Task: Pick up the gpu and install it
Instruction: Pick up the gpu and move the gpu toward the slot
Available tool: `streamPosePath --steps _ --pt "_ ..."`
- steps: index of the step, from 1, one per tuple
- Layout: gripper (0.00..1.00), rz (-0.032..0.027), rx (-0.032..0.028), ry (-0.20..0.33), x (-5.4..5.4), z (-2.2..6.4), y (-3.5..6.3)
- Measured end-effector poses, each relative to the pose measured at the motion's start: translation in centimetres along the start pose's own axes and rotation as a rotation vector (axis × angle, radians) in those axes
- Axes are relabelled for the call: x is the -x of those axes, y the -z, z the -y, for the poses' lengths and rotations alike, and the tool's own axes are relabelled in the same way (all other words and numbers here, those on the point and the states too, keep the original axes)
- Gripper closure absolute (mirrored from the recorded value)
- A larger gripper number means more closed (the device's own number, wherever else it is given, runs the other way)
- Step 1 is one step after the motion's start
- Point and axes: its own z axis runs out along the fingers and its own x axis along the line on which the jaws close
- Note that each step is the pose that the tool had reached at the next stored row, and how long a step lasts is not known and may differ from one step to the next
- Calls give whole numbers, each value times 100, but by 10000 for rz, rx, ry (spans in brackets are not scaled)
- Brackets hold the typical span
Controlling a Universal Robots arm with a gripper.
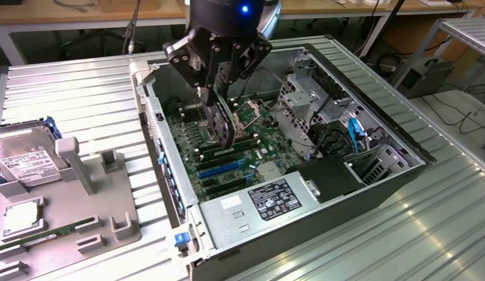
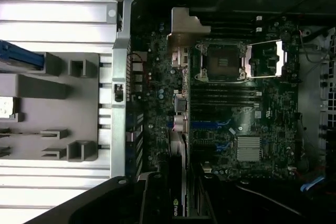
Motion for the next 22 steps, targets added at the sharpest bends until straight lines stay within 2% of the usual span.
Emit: streamPosePath --steps 3,7,15,17,22 --pt "74 -8 0 -3 176 -69 -77" --pt "74 -18 0 -4 360 -140 -157" --pt "74 -59 -3 -5 731 -126 -307" --pt "74 -90 -3 -8 755 -124 -311" --pt "74 -92 -3 -9 755 -124 -310"
